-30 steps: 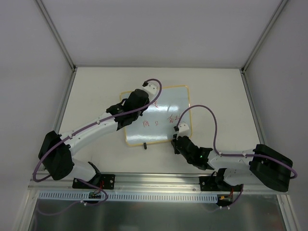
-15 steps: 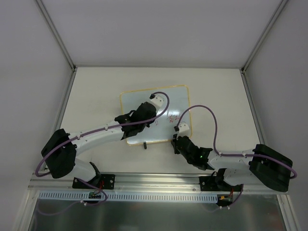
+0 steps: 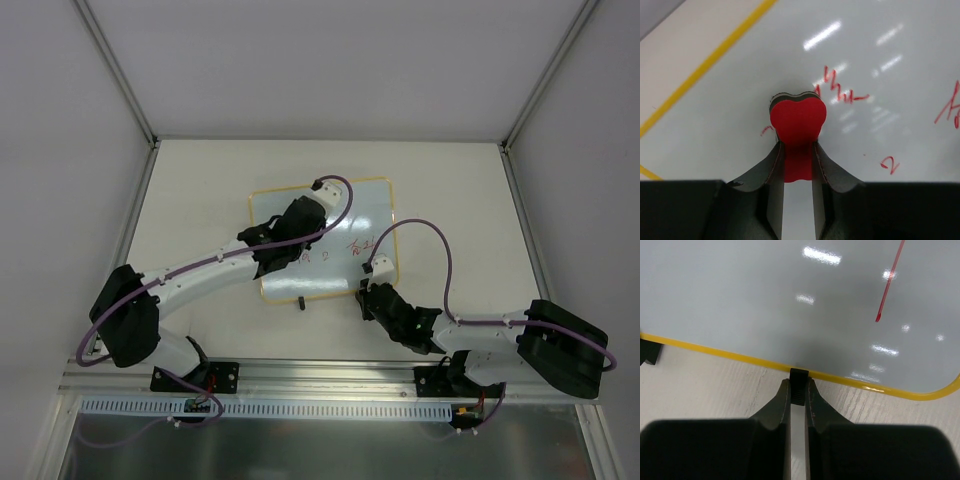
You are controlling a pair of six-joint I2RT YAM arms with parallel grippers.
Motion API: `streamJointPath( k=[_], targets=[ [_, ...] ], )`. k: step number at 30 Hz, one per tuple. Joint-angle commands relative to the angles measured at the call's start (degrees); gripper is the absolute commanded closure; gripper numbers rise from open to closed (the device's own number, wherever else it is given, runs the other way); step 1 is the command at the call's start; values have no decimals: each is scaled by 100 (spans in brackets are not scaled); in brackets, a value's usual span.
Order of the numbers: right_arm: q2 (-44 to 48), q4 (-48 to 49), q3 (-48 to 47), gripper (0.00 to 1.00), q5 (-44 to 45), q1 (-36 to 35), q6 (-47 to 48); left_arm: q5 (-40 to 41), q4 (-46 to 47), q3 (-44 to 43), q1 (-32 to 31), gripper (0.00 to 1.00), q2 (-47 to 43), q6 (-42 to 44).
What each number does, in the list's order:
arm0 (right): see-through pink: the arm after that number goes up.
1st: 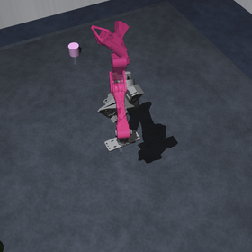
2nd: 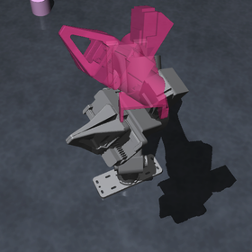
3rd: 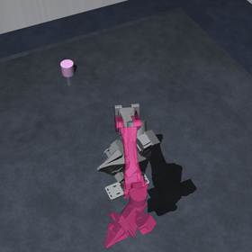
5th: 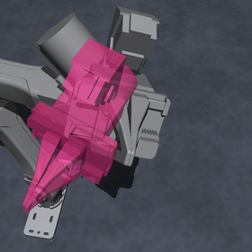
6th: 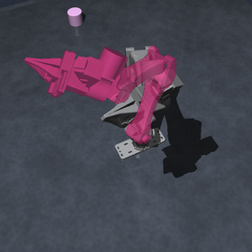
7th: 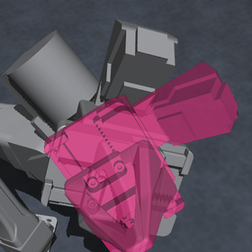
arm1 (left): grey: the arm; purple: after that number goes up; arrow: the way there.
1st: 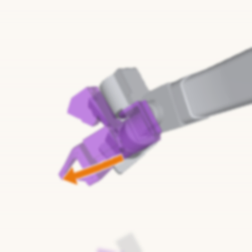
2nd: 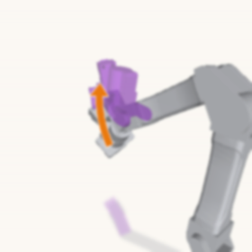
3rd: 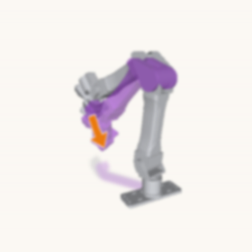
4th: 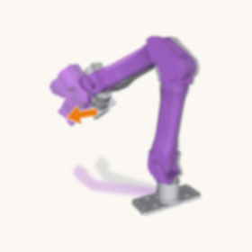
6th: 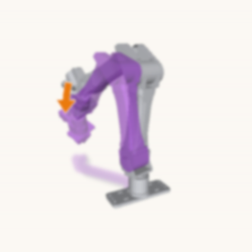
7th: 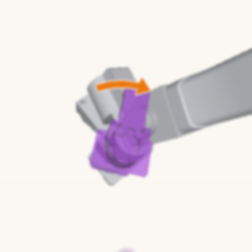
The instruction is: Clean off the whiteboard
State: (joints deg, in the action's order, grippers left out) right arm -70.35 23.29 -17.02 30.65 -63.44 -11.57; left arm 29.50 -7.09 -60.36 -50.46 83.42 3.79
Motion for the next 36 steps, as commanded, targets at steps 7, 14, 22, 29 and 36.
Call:
streamJointPath(
  k=[7,14,22,29,36],
  targets=[
    [-14,62,84,100,-24,-28,59,-225,296,-819,537,100,570,587],
    [47,44,102,100,-33,-28,41,-471,287,-873,283,100,913,614],
    [83,44,137,100,-7,-28,41,-515,51,-495,-377,100,948,245],
    [91,44,155,100,11,-28,50,91,-275,-512,-527,100,1019,244],
    [30,44,102,100,-33,-28,50,372,-319,-907,70,100,913,605]
  ],
)
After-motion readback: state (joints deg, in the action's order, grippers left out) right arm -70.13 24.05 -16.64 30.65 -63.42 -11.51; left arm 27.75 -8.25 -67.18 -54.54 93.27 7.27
